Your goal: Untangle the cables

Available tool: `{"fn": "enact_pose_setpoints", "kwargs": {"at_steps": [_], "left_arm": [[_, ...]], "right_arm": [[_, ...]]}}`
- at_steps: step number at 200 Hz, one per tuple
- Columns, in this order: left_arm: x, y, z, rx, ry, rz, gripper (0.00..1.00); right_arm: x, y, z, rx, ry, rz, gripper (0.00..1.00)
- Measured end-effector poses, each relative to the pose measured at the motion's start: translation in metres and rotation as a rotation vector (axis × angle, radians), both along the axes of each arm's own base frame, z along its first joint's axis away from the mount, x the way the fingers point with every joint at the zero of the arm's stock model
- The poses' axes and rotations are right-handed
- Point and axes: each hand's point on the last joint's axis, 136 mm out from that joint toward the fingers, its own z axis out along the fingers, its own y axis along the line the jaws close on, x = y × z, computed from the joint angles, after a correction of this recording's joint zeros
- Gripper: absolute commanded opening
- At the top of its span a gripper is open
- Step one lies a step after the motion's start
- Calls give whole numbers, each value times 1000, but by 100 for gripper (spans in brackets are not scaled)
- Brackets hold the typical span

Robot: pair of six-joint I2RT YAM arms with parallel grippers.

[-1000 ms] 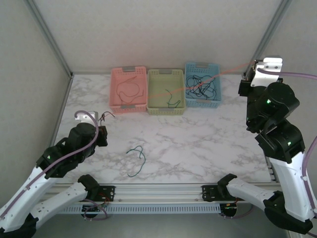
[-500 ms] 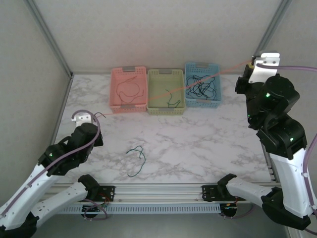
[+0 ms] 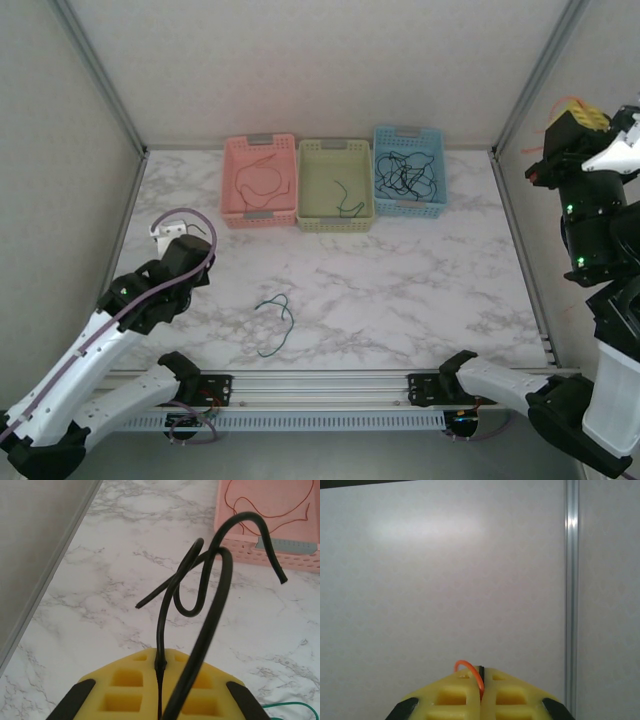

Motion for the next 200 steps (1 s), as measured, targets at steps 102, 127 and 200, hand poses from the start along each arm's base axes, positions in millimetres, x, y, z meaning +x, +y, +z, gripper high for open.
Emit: {"fn": "enact_pose_setpoints", "kwargs": {"at_steps": [102,127,200], "left_arm": [[-16,-10,24,-163,-106,-106,0],[-17,-9,26,-162,-111,-115,0],[-21,-7,31,-174,-137,-121,0]], "right_arm": [[103,159,-125,24,422,483,0],[130,193,-139,70,469,562,0],[224,285,-147,160,463,719,0]]}}
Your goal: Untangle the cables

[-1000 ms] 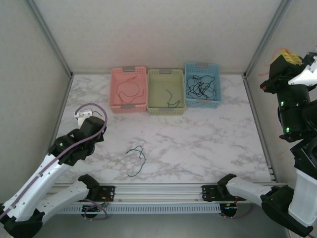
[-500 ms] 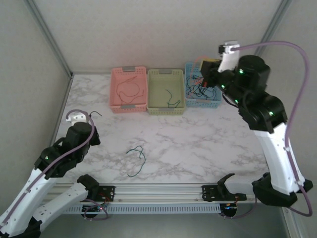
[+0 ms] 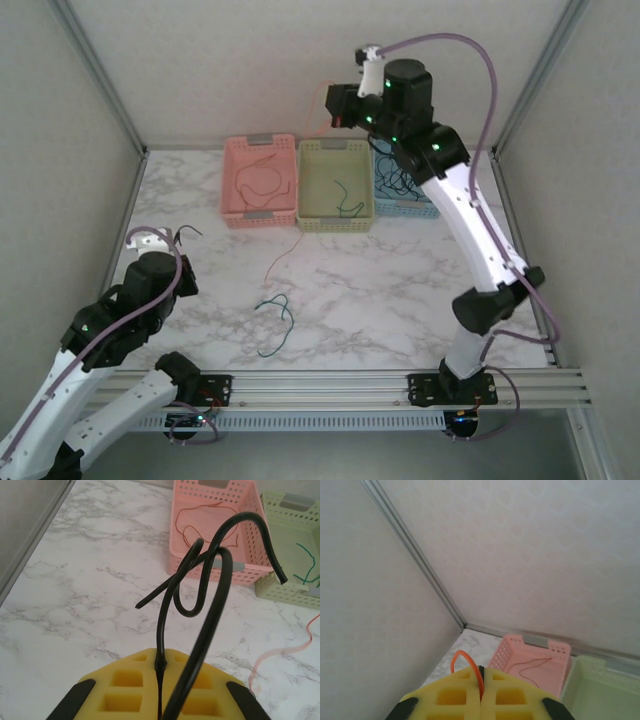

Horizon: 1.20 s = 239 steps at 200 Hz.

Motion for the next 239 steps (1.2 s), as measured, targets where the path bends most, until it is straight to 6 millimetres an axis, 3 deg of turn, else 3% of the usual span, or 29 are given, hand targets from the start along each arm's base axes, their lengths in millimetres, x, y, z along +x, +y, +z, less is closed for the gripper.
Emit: {"fn": "enact_pose_setpoints", "kwargs": {"at_steps": [23,50,115,148,194,239], "left_arm": [[0,-1,-1,-1,3,-3,0],[0,-1,-1,-1,2,-3,0],[0,-1,-1,-2,4,-6,0],[-1,-2,-3,-7,5,-12,0],[-1,-4,-4,-9,7,-20,0],[-1,-4,-4,-12,6,-22,0]], "right_arm": [[19,19,27,82,-57,29,0],[27,35,59,201,-137,85,0],[41,63,73,454,-151,210,0],[68,82,43,499,-122,225,0],[115,111,-42,464,-1,193,0],[133,123,-96,425,104,173,0]]}}
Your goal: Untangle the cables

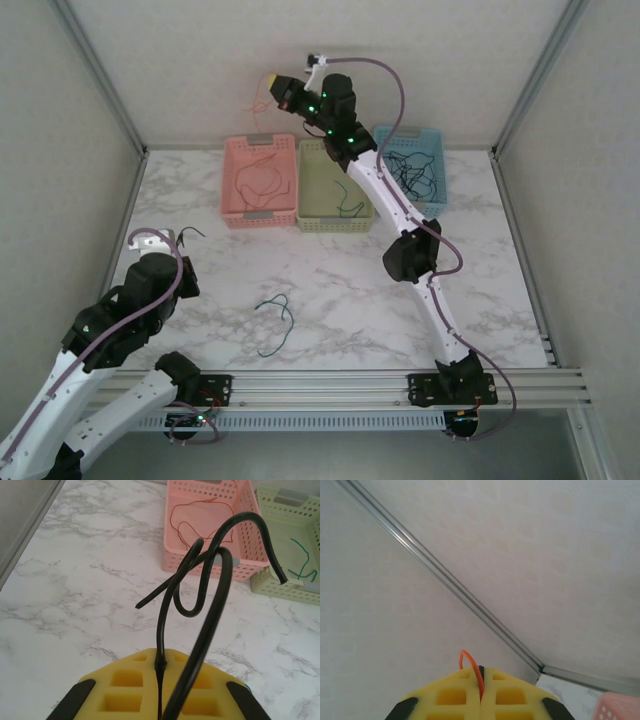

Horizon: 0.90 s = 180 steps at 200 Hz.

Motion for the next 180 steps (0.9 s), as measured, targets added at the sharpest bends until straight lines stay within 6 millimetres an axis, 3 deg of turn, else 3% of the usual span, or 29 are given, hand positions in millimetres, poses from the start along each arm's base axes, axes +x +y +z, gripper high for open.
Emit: {"fn": "enact_pose_setpoints", "kwargs": {"at_steps": [27,54,78,97,125,151,180], "left_arm": [[0,0,1,-5,-7,-1,0],[0,-1,2,-9,-8,-4,0],[0,-1,2,-10,-8,-6,0],[0,-1,2,-10,-7,-6,0],[0,-2,1,-10,-7,-6,0],[0,-2,1,-9,-5,-6,0],[1,-2,1,-8,-4,-7,0]], "right_arm": [[7,7,-51,-96,105,-6,5],[3,14,-108,-239,218,-19,27],[-10,23,-136,-336,261,0,43],[-19,29,-146,-371,279,22,51],[-31,35,-149,-414,272,48,72],[-33,35,-139,-430,230,54,73],[-40,40,-137,-427,208,110,66]]}}
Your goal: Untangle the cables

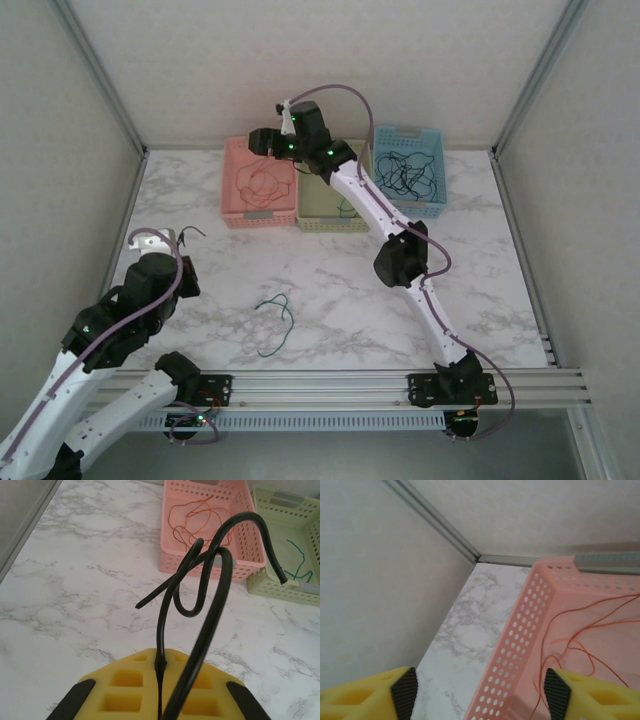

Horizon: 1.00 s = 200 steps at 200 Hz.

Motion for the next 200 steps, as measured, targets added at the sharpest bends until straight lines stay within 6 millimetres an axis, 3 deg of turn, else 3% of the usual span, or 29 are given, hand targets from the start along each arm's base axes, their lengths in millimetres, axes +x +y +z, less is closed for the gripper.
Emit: {"fn": "enact_pose_setpoints", "kwargs": {"at_steps": [51,83,108,151,171,184,200], "left_arm": [[0,-3,-1,-9,5,-17,0],[-6,-36,4,-131,-12,-187,0],[-18,-67,16,-250,-32,-354,0],[-28,-105,27,-338,-18,-558,0],[-30,-115,25,-345,7,-613,0],[-31,-120,24,-345,23,-638,0],[-31,-124,22,-341,38,-658,0]], "right_arm": [[-27,19,-11,-102,-53,76,59],[-52,19,-8,-153,-38,133,51],[-87,-10,21,-205,-69,184,50],[-204,-99,123,-128,-290,275,52],[-253,-129,163,-47,-401,332,56],[-278,-139,172,-16,-438,384,58],[-298,-137,172,4,-433,445,58]]}}
